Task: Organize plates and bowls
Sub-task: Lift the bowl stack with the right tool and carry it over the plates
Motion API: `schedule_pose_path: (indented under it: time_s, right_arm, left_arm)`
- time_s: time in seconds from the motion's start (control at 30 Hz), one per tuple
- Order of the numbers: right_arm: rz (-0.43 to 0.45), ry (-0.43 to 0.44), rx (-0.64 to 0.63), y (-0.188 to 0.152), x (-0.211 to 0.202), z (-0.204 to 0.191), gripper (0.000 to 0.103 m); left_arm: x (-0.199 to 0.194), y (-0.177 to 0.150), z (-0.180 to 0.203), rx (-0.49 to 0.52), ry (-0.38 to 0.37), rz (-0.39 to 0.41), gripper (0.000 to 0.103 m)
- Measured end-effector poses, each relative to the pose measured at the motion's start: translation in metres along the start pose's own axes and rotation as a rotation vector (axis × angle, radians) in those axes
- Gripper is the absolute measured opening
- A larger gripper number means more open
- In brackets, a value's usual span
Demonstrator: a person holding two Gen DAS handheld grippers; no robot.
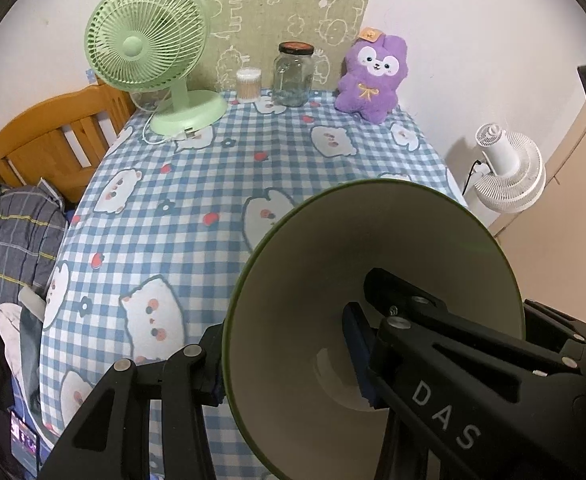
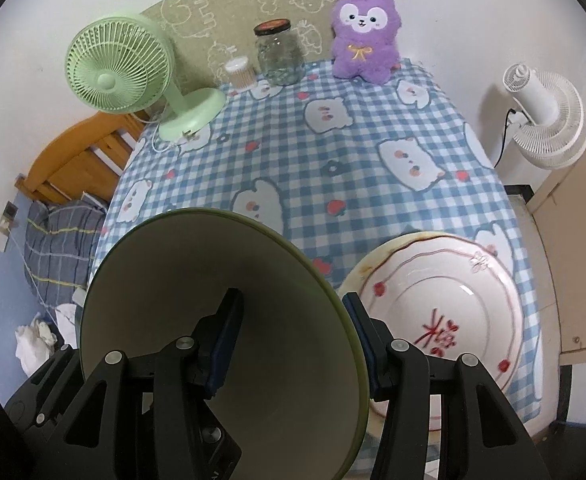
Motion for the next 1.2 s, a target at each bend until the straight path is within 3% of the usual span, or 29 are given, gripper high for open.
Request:
schedule_pose_path:
  time_s: [0.63,1.2]
  right_arm:
    - [-0.01,-0.001,-0.044,0.023,-0.011,0.072,0.055]
    - [-0.073,-0.021,-0.051,0.017,0.017,0.131,0.055]
  left_arm:
    - [0.012,0.014,0.074,-0.041,0.007,0.0,0.049]
    - [0.053,-0.002,0.121,-0.072,-0.005,-0.059,0.049]
Point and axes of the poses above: each gripper's, at about its wrist camera, not at the fingertips, and x roughly the way its jaws point, z to its right, y to its top, the point moved 9 cm from there along x, roughly the way its jaws point, and after that the axes turned 4 degrees about x, right-handed, at the moved point
